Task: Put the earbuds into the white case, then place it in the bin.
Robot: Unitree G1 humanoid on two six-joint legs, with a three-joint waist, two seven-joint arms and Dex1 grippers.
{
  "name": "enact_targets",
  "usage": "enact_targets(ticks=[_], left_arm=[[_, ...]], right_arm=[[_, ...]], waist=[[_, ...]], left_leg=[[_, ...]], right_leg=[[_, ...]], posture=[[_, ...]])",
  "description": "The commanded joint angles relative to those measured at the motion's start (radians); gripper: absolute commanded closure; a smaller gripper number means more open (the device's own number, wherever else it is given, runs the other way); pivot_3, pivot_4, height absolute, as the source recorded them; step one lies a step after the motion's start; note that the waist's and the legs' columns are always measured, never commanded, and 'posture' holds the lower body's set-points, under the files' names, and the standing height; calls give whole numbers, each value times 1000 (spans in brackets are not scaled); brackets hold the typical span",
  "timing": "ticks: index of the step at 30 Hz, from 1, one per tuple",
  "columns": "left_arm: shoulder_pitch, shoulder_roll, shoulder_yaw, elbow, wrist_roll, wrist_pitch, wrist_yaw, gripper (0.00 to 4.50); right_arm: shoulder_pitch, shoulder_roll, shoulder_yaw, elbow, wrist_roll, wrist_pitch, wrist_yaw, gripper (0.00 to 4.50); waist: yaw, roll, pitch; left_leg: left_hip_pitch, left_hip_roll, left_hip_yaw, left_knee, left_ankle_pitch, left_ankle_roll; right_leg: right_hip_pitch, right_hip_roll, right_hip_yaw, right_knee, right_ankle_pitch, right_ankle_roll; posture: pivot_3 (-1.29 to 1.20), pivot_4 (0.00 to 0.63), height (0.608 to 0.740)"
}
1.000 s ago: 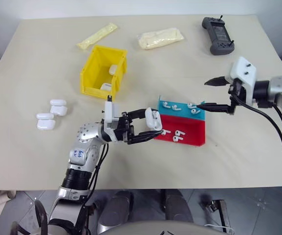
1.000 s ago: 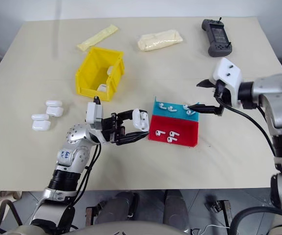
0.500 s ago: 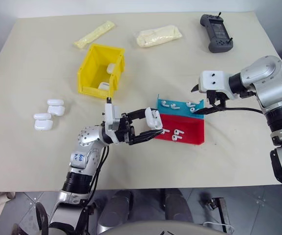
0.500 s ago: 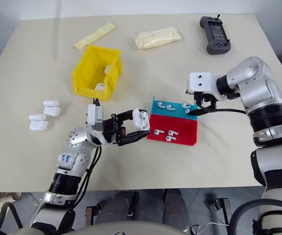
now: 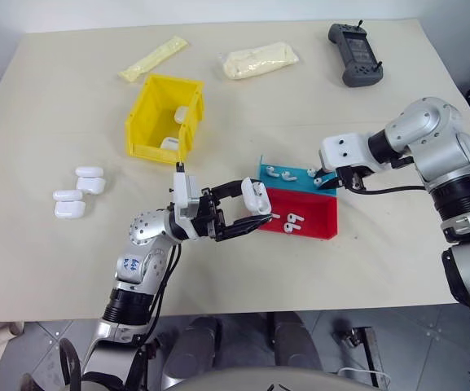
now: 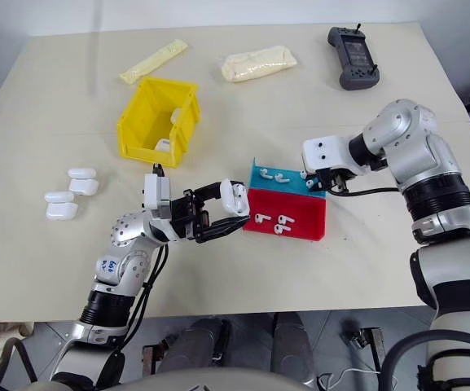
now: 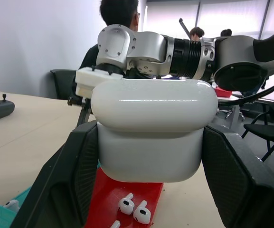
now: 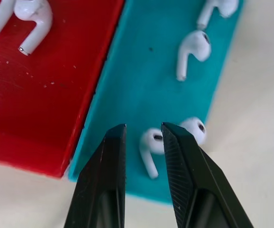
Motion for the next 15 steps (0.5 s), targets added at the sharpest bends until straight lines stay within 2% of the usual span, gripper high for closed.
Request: enact_targets(ticks=[1, 15], left_arm=[[-6, -6, 4, -26, -11, -18, 3, 1688], [-6, -12, 7, -25, -12, -26, 11, 1688]], right_arm=[[-42, 13, 6, 15, -29, -19, 14, 3322], [-97, 19, 57, 93, -141, -102, 25, 3322]], waist=[[0, 0, 0], [-2, 0, 0]], left_leg=[[0, 0, 0, 0, 0, 0], [0, 0, 0, 0, 0, 0]], right_leg=[[0, 0, 0, 0, 0, 0], [0, 0, 0, 1, 0, 0]], posture=[[0, 150, 740], [0, 150, 740]])
